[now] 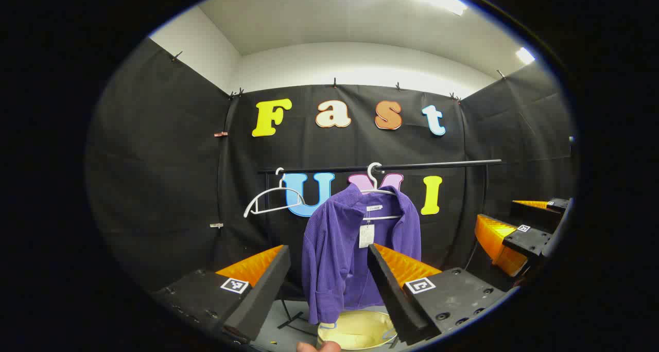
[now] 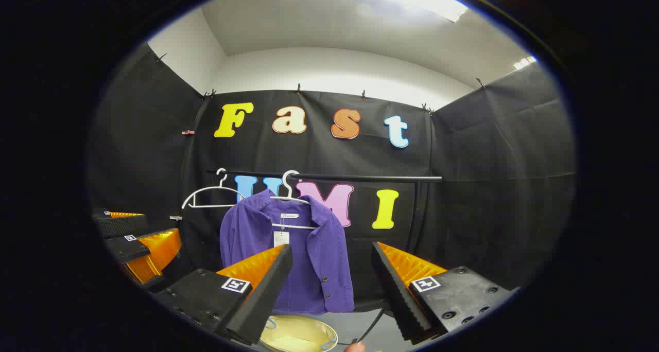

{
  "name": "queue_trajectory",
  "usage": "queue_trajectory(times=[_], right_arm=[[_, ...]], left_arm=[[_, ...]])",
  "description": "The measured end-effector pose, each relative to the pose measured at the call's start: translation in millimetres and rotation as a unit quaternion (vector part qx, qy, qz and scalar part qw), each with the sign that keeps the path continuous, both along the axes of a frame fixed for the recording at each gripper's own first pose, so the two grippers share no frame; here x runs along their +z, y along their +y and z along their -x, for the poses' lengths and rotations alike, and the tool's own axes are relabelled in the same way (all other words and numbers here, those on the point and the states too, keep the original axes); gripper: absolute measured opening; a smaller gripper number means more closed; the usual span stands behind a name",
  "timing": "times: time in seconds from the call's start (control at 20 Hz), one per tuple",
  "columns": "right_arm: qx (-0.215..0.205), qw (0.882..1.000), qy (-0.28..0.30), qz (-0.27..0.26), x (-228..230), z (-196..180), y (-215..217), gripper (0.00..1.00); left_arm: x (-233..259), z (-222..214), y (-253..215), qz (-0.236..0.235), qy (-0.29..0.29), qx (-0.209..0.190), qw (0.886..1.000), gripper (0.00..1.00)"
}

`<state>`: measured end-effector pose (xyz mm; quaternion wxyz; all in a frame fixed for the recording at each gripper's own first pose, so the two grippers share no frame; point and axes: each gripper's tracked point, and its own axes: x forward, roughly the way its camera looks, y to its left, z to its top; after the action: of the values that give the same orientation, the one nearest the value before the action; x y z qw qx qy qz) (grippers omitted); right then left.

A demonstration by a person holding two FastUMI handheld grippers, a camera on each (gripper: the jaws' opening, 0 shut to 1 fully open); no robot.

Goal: Grasp the clothes on the hanger with both hands and then place them into the laundry hamper below.

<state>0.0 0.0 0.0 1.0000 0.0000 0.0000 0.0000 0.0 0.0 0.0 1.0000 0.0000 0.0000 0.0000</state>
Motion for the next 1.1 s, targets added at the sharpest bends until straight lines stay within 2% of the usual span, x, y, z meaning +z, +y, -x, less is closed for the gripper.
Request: queue_trajectory(times=[0.1, 0.15, 0.55, 0.6, 0.65, 0.75, 0.8, 1.1], right_arm=[[-0.001, 1.0, 0.0, -0.002, 0.4, 0.3, 0.2, 0.97], [-0.001, 1.0, -0.001, -0.002, 0.6, -0.3, -0.4, 0.97], [-0.004, 1.0, 0.001, -0.001, -1.9, -0.9, -3.0, 0.97], [-0.004, 1.0, 0.001, -0.001, -1.4, -1.2, -3.3, 0.97], [-0.005, 1.0, 0.0, 0.0, -1.2, -1.4, -3.5, 0.97], [-0.004, 1.0, -0.001, 0.001, -0.5, -0.7, -3.2, 0.97], [-0.004, 1.0, -0.001, 0.001, -0.2, -1.0, -3.3, 0.97], [-0.006, 1.0, 0.002, 0.002, -2.0, -2.0, -3.1, 0.97]], left_arm=[[1.0, -1.0, 0.6, -0.003, -0.001, 0.002, 1.0, 0.94], [0.9, -1.3, -0.1, -0.003, -0.002, 0.002, 1.0, 0.92], [0.9, -1.2, -0.7, -0.007, -0.001, 0.002, 1.0, 0.91], [1.1, -1.2, 0.3, -0.006, -0.001, 0.002, 1.0, 0.94], [0.2, -1.1, 1.2, -0.005, -0.002, 0.003, 1.0, 0.91], [0.3, -1.5, 2.9, -0.005, -0.004, 0.004, 1.0, 0.91], [0.3, -2.3, 3.1, -0.006, -0.004, 0.005, 1.0, 0.94], [-2.3, -4.4, 1.6, -0.007, -0.003, 0.002, 1.0, 0.94]])
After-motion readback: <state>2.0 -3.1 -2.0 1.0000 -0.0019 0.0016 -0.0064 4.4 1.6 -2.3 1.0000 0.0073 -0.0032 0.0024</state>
